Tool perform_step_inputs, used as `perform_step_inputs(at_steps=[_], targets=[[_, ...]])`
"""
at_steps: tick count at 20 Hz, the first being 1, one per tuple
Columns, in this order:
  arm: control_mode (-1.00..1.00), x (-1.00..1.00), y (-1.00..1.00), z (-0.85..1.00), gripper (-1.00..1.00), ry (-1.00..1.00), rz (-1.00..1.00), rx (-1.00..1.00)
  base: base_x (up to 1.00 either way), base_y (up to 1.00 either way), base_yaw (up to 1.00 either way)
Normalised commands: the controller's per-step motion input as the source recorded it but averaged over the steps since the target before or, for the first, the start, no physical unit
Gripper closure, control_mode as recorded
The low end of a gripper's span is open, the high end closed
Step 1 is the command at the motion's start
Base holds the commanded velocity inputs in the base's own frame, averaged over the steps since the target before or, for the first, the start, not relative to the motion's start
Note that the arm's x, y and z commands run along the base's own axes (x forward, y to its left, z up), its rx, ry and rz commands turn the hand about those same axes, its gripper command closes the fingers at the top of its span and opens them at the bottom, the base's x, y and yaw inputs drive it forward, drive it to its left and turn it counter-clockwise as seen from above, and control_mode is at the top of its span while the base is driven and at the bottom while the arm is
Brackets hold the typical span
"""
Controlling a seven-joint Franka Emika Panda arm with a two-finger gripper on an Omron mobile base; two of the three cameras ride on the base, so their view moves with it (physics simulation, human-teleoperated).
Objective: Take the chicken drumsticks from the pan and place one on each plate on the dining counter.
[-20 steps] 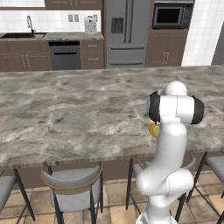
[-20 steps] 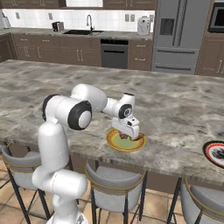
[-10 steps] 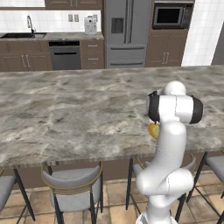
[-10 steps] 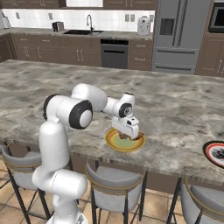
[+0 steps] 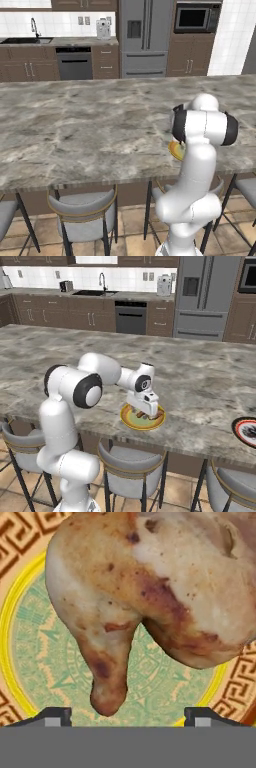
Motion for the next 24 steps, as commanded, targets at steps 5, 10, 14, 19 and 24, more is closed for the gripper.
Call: perform_step_inputs(at_steps=[5,10,14,19,24], targets=[[-1.0,-0.1,0.2,0.38,-1.0,-0.07,-0.02,0.0,0.0,0.0,0.0],[-1.0,-0.29,0.3,0.7,-1.0,-0.02,0.0,-0.03,0.0,0.0,0.0],[-1.0,-0.68,0.19,0.57,-1.0,0.02,0.0,-0.06,0.0,0.0,0.0],[-1.0,-0.71,0.15,0.53,-1.0,0.11,-0.09,0.0,0.0,0.0,0.0],[-1.0,-0.76,0.17,0.46,-1.0,0.06,-0.11,0.0,0.0,0.0,0.0]])
